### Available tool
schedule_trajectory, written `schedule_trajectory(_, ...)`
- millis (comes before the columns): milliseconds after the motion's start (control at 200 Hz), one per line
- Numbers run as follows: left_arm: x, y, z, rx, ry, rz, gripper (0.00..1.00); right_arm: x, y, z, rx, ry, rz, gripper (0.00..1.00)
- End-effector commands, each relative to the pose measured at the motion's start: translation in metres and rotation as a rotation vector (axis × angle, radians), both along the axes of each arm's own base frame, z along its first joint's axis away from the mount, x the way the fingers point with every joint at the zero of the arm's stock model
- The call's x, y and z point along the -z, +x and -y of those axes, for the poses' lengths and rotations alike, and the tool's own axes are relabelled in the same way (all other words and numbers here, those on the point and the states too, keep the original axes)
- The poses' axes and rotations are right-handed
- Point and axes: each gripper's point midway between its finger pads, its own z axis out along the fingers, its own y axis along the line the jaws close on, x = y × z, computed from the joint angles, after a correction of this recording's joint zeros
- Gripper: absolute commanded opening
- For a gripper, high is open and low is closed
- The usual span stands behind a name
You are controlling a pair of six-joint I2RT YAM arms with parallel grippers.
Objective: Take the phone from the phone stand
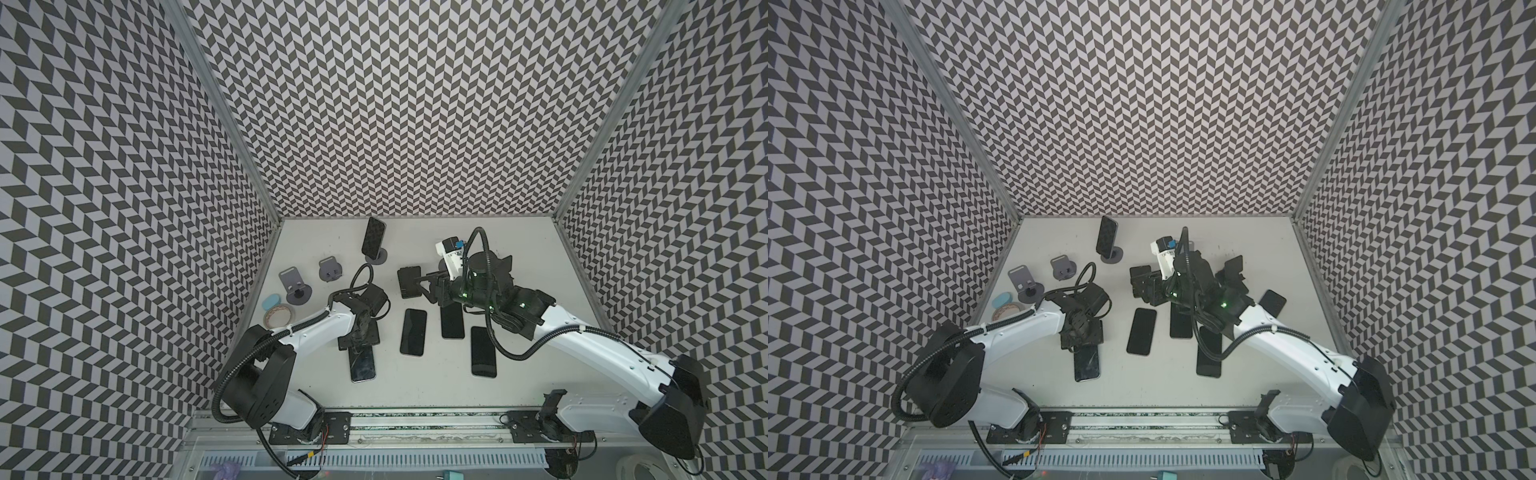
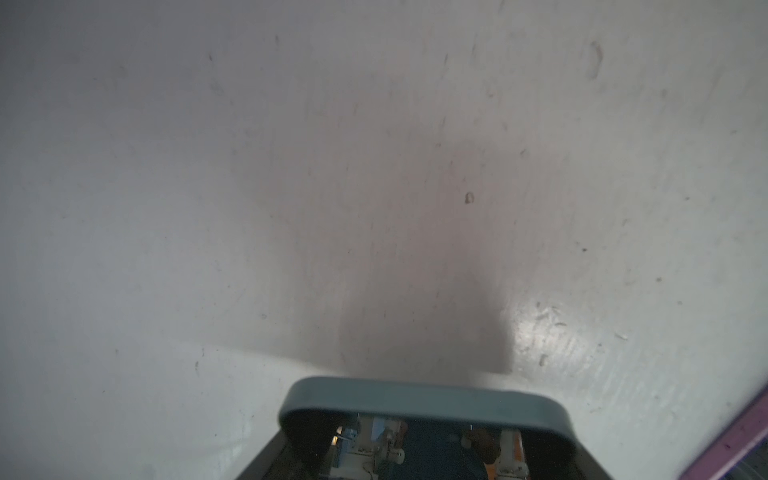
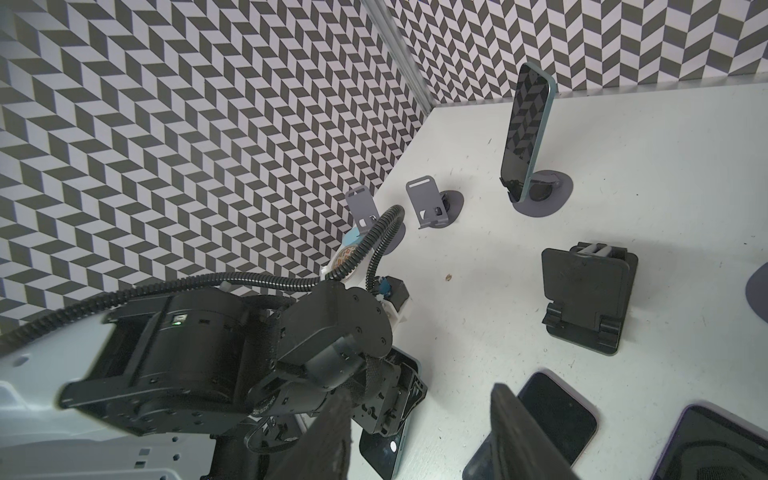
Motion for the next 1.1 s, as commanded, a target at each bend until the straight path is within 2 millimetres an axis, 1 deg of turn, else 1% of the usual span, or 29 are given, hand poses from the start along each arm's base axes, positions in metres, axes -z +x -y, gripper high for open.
schedule_trajectory(0, -0.003, 0.015, 0.009, -0.006, -0.024, 0.038, 0.64, -0.017, 0.002, 0.005, 0.014, 0.035, 0.059, 0.53)
schedule_trajectory(160, 0.000, 0.017, 0.011, 0.004, -0.022, 0.029, 0.64, -0.016, 0.003, 0.006, 0.016, 0.032, 0.059, 0.53)
schedule_trajectory(456, 0.007, 0.013, 0.012, 0.003, -0.030, 0.009, 0.64, -0.013, 0.003, 0.004, 0.008, 0.032, 0.053, 0.53)
schedule_trajectory(966, 0.017, 0.005, 0.005, 0.012, -0.006, -0.010, 0.64, -0.010, 0.004, 0.006, 0.014, 0.025, 0.053, 0.53)
schedule_trajectory(1091, 0.018, 0.002, 0.002, 0.010, -0.003, -0.009, 0.68, -0.012, 0.003, 0.006, 0.015, 0.027, 0.054, 0.53)
